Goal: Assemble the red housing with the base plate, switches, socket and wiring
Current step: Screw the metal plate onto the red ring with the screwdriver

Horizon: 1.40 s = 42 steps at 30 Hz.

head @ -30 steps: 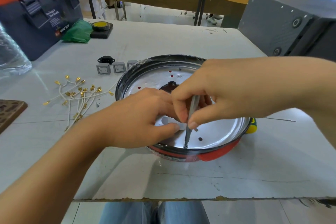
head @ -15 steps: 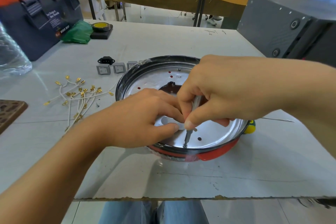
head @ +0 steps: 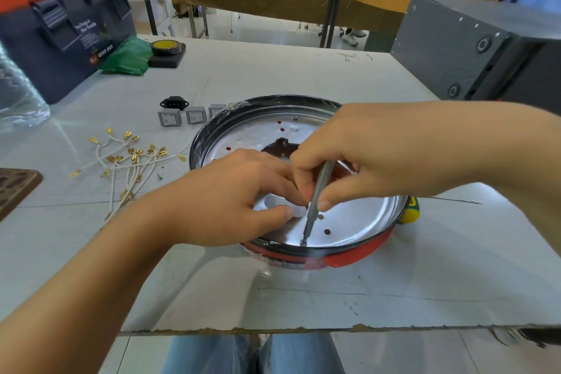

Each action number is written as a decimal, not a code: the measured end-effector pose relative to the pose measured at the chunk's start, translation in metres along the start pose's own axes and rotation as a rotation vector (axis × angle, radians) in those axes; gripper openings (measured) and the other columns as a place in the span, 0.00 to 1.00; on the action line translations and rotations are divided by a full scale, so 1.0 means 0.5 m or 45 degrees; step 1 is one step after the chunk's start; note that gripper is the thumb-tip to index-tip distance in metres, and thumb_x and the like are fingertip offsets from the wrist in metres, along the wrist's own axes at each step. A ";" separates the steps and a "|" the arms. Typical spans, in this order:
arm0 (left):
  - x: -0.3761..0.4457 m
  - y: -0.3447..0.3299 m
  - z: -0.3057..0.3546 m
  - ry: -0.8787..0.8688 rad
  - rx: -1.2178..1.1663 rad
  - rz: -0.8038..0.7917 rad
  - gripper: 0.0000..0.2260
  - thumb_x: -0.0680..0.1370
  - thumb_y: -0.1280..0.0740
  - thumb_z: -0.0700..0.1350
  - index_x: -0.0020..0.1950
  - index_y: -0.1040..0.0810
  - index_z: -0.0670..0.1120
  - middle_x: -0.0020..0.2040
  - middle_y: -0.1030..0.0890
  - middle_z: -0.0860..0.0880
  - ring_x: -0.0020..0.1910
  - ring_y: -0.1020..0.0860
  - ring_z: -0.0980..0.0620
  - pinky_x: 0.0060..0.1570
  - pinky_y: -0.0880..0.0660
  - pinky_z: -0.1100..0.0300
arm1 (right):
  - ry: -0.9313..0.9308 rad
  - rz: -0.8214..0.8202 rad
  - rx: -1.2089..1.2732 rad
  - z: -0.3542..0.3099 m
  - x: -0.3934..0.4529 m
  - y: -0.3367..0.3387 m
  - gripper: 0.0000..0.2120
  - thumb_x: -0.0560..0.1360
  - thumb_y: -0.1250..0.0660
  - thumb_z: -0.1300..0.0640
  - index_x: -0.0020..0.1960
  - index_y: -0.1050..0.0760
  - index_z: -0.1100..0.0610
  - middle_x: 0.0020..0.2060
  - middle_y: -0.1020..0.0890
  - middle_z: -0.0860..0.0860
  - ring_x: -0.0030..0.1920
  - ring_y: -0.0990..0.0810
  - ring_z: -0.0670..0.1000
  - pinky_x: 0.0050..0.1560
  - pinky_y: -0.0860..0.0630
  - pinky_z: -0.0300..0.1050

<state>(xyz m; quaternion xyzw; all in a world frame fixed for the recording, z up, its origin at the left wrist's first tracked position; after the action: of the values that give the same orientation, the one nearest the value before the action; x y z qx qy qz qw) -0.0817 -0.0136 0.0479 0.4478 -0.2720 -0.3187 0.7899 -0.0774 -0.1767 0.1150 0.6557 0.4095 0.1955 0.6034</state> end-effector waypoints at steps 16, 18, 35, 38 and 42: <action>0.000 -0.002 -0.005 -0.018 -0.015 0.008 0.11 0.75 0.37 0.45 0.51 0.17 0.49 0.53 0.18 0.56 0.53 0.23 0.56 0.54 0.28 0.54 | -0.067 0.019 -0.095 -0.022 0.024 0.007 0.15 0.71 0.32 0.43 0.29 0.27 0.49 0.26 0.27 0.32 0.33 0.28 0.33 0.38 0.33 0.29; 0.000 -0.002 -0.005 -0.021 -0.010 0.012 0.09 0.75 0.36 0.45 0.50 0.17 0.49 0.51 0.19 0.57 0.51 0.23 0.57 0.53 0.29 0.55 | -0.071 0.045 -0.095 -0.020 0.022 0.003 0.15 0.71 0.33 0.42 0.31 0.27 0.50 0.25 0.25 0.39 0.33 0.28 0.36 0.38 0.32 0.31; 0.001 -0.002 -0.005 -0.052 -0.012 0.017 0.10 0.75 0.37 0.44 0.50 0.18 0.53 0.50 0.19 0.56 0.50 0.23 0.56 0.53 0.29 0.57 | -0.023 0.134 -0.063 0.002 0.028 -0.016 0.06 0.65 0.27 0.48 0.40 0.19 0.47 0.36 0.21 0.39 0.37 0.26 0.34 0.46 0.31 0.31; 0.002 -0.002 -0.006 -0.060 -0.026 0.008 0.10 0.75 0.37 0.44 0.51 0.17 0.52 0.51 0.19 0.57 0.50 0.23 0.58 0.53 0.29 0.58 | -0.051 0.133 -0.108 -0.003 0.029 -0.014 0.09 0.62 0.33 0.44 0.39 0.20 0.46 0.37 0.21 0.38 0.38 0.27 0.35 0.46 0.32 0.31; 0.001 -0.003 -0.007 -0.028 0.010 0.006 0.12 0.75 0.38 0.46 0.52 0.17 0.52 0.51 0.20 0.60 0.51 0.24 0.61 0.54 0.30 0.60 | -0.099 0.090 -0.106 -0.011 0.019 -0.008 0.10 0.61 0.38 0.41 0.35 0.24 0.45 0.33 0.19 0.43 0.36 0.26 0.37 0.29 0.28 0.40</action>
<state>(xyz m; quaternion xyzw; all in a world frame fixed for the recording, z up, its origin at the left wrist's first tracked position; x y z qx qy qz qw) -0.0789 -0.0126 0.0451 0.4468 -0.2831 -0.3207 0.7857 -0.0771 -0.1664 0.1098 0.6512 0.3536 0.2079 0.6384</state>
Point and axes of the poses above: each hand's wrist, its own x-axis towards the middle knuckle, its own y-axis out of the back of the hand, z = x × y, the point moved 1 cm from there along x, towards the middle knuckle
